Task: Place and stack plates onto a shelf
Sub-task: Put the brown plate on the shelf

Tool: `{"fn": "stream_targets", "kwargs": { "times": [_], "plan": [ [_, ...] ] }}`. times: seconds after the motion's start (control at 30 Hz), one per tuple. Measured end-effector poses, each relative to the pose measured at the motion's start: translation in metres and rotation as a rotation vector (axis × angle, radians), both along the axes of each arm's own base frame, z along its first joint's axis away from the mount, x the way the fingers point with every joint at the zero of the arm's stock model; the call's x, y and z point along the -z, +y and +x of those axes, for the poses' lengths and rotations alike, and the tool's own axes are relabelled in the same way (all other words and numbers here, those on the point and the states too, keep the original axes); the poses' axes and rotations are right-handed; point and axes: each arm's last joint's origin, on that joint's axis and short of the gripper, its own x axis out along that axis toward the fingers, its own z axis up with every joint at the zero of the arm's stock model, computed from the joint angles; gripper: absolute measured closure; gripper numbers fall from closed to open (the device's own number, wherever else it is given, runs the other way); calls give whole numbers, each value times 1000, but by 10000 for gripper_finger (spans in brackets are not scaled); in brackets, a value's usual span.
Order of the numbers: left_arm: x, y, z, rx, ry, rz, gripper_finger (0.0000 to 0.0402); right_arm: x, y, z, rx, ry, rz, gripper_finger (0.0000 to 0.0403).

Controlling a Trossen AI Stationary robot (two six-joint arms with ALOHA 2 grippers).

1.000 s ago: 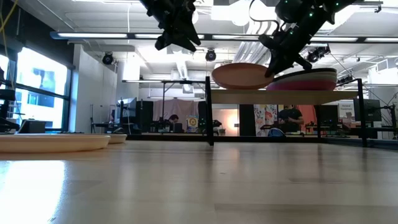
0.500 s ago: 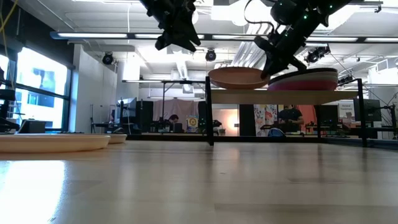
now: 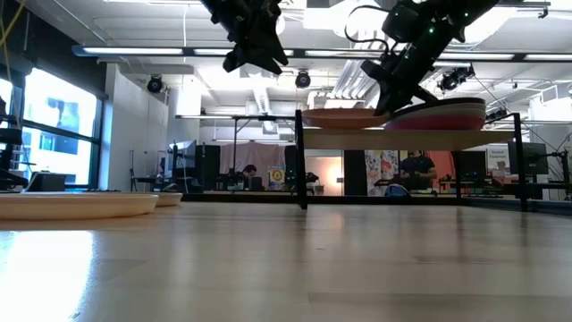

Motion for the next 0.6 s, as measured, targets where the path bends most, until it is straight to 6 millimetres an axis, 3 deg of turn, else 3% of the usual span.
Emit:
{"fn": "stream_targets", "kwargs": {
  "times": [0.4,0.6],
  "plan": [
    [0,0,0,1,0,0,300,-1,-1,0,26,4,-26,329],
    [0,0,0,11,3,11,300,-6,0,1,-21,-18,-22,324]
  ]
}}
